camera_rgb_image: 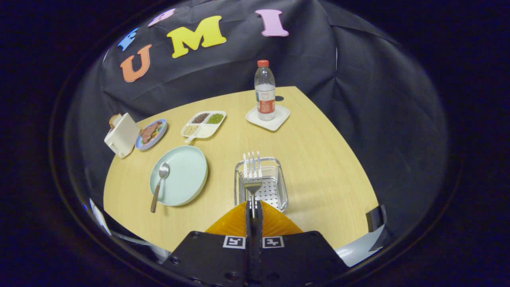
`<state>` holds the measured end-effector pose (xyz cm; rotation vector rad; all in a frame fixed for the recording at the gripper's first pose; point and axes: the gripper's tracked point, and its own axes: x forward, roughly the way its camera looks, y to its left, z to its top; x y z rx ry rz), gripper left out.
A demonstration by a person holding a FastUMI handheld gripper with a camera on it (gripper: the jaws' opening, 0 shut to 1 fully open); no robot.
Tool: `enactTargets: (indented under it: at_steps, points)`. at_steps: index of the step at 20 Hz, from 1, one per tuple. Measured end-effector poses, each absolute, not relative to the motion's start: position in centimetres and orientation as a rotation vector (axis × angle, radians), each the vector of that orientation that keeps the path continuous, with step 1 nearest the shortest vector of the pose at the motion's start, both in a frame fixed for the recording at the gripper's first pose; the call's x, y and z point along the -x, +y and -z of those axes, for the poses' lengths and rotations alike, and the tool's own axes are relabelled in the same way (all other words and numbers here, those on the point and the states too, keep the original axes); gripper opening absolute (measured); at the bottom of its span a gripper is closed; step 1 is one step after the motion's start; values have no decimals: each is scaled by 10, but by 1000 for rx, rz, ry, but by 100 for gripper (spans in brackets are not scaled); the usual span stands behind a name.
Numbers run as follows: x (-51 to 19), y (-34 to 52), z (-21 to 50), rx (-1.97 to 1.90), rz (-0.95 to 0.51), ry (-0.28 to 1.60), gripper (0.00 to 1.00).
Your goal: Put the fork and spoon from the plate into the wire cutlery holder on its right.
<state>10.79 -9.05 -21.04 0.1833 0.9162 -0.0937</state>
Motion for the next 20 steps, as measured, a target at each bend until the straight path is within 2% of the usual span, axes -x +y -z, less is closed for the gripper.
enactTargets:
  at_steps: [5, 6, 11, 13, 14, 15, 17, 20]
  points:
    - [-107, -96, 209, -165, 124, 907, 2]
    - [-108, -95, 208, -160, 119, 903, 5]
    - [-115, -88, 194, -129, 106, 854, 8]
    - [-114, -88, 187, -130, 108, 835, 19]
    - [-115, -87, 184, -128, 109, 824, 29]
    - [-114, -85, 180, -130, 107, 813, 33]
    - [-113, -81, 174, -125, 104, 790, 47]
    - [-112, -70, 162, -104, 89, 740, 63]
